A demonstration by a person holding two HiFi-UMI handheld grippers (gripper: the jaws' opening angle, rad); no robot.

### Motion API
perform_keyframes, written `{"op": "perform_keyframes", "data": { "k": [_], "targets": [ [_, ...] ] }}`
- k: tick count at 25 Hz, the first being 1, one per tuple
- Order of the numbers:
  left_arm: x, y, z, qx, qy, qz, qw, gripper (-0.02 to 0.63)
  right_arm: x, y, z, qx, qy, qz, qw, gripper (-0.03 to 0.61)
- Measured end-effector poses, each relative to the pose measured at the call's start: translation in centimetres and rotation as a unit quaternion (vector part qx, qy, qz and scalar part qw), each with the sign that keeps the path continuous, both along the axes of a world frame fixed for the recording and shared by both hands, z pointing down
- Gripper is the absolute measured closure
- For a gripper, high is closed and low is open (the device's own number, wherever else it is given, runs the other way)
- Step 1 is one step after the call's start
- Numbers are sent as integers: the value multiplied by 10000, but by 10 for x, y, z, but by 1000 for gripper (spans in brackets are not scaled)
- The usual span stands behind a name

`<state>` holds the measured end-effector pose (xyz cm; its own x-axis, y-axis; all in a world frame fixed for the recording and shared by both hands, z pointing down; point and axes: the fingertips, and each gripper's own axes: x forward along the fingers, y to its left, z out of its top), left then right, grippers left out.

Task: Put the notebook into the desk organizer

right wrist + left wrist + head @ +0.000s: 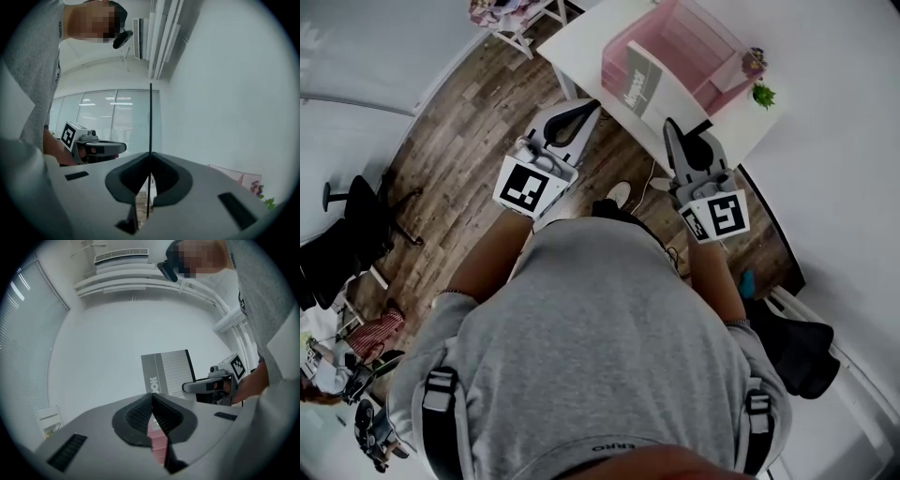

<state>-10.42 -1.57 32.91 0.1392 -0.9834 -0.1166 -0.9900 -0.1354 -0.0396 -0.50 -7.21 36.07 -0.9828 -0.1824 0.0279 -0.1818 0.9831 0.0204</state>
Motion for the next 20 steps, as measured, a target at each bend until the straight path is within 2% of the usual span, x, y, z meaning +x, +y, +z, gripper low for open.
{"op": "perform_keyframes", "data": {
  "k": [13,20],
  "targets": [
    [-7,-83,-11,21,-77,-35,10000,594,-1,-83,-2,-172,-94,131,9997,563],
    [-38,-112,-15,47,-217,53,9997,594,-16,-112,2,-274,-57,415,9987,563]
  ]
}}
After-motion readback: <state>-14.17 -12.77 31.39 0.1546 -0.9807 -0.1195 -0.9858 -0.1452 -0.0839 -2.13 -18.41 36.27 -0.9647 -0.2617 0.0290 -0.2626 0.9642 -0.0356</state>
